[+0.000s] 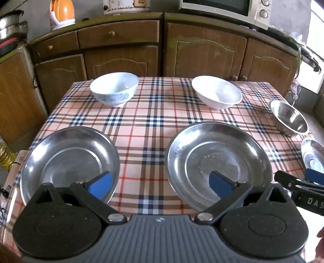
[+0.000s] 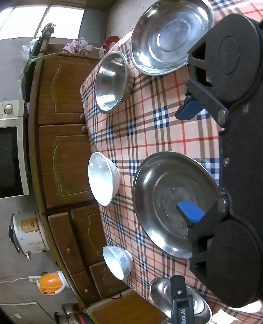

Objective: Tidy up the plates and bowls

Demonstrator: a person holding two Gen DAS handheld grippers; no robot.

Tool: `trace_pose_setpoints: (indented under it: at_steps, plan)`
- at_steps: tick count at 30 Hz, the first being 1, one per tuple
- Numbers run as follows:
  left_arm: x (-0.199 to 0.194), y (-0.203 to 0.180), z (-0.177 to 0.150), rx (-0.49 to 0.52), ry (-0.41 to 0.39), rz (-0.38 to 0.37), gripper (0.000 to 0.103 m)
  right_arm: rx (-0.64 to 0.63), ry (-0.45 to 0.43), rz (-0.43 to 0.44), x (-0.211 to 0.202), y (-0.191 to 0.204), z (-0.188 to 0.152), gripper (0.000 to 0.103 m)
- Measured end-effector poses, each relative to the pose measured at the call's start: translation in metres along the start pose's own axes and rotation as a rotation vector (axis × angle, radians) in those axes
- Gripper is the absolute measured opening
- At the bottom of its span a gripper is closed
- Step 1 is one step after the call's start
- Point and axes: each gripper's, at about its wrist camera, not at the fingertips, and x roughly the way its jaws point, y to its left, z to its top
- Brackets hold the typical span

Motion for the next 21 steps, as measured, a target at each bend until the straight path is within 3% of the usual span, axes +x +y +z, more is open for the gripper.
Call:
trace_pose_setpoints:
  at_steps: [10, 21]
  plan:
    - [0.033, -0.011, 0.016, 0.035, 0.016, -0.028, 0.100, 0.006, 0.050, 0.027, 0.039, -0.014, 0.014, 0.103]
    - [0.067, -0.020, 0.017, 0.084, 0.061, 0.001, 0.090, 0.025, 0.102, 0.046, 0.071, -0.022, 0.017, 0.101]
